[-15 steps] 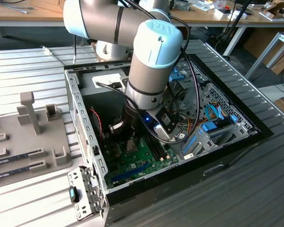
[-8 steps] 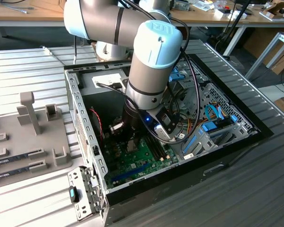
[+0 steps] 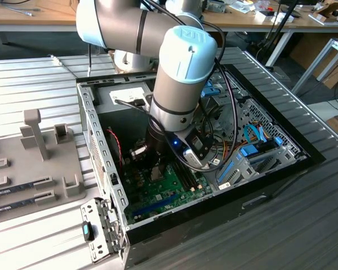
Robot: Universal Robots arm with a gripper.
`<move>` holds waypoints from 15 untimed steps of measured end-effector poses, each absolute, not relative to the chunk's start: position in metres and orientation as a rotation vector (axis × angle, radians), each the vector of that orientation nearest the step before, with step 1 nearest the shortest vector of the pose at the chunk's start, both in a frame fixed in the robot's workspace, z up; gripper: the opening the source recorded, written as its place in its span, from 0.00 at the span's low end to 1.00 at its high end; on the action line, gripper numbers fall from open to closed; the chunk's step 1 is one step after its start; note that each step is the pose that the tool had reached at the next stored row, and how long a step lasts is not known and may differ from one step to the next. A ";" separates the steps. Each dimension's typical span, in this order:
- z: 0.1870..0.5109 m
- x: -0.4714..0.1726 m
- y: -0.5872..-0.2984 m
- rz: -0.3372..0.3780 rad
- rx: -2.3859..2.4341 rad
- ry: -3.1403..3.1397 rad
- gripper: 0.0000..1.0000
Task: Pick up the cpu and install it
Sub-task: 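Place the cpu into insertion slot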
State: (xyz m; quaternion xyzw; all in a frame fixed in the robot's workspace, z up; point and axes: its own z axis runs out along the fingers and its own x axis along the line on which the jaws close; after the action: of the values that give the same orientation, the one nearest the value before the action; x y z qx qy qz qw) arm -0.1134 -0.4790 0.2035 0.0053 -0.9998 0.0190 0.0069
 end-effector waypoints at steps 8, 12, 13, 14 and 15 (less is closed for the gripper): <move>0.202 -0.113 -0.481 0.062 0.016 -3.127 0.42; 0.200 -0.113 -0.481 0.071 0.016 -3.127 0.42; 0.200 -0.113 -0.481 0.071 0.016 -3.127 0.42; 0.200 -0.113 -0.481 0.071 0.016 -3.127 0.42; 0.200 -0.113 -0.481 0.071 0.016 -3.127 0.42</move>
State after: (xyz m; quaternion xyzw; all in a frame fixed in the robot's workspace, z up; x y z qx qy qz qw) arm -0.1134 -0.4809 0.2002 0.0052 -0.9997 0.0227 0.0069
